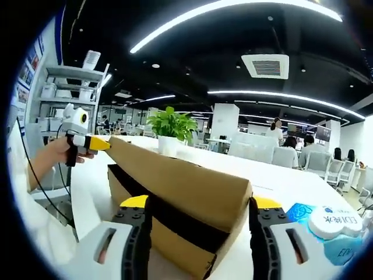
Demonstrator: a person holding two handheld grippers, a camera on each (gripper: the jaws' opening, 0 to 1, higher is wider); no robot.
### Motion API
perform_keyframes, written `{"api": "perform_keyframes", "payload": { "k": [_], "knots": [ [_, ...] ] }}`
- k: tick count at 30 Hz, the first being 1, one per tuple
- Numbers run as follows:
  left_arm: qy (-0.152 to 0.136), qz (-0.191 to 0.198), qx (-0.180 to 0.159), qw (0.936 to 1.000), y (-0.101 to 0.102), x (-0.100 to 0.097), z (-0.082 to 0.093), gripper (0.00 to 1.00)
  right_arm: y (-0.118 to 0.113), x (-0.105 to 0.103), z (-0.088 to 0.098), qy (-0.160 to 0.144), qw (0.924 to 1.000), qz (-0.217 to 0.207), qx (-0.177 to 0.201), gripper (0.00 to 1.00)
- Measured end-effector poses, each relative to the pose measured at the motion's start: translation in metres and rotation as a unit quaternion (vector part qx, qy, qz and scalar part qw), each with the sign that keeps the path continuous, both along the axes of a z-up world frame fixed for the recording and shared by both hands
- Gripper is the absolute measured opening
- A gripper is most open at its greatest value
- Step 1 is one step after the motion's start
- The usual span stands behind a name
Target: Operate the shoe box by opening the lid, removing the specified soft item, and placing it in the target area until the item is outside and the box remains undamaged.
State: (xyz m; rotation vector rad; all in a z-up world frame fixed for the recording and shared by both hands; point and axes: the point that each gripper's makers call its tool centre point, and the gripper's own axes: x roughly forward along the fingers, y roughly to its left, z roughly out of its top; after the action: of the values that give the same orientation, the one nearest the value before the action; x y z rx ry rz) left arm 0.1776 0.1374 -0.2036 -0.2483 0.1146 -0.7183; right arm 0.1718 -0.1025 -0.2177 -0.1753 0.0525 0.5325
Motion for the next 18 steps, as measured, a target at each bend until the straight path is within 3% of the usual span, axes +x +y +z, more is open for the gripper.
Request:
{"api": "perform_keyframes", "payload": {
  "k": [8, 18],
  "knots": [
    [0.001, 0.003, -0.005, 1.0, 0.0004, -0.0001, 0.0002, 0.38, 0.001, -0.0013, 0.0046, 0.01, 0.9993, 0.008, 0.036, 0.71],
    [-0.001, 0.004, -0.007, 1.0, 0.0003, -0.0005, 0.0003, 0.39, 0.0019, -0.0009, 0.0046, 0.009, 0.9993, 0.004, 0.036, 0.72]
  ]
}}
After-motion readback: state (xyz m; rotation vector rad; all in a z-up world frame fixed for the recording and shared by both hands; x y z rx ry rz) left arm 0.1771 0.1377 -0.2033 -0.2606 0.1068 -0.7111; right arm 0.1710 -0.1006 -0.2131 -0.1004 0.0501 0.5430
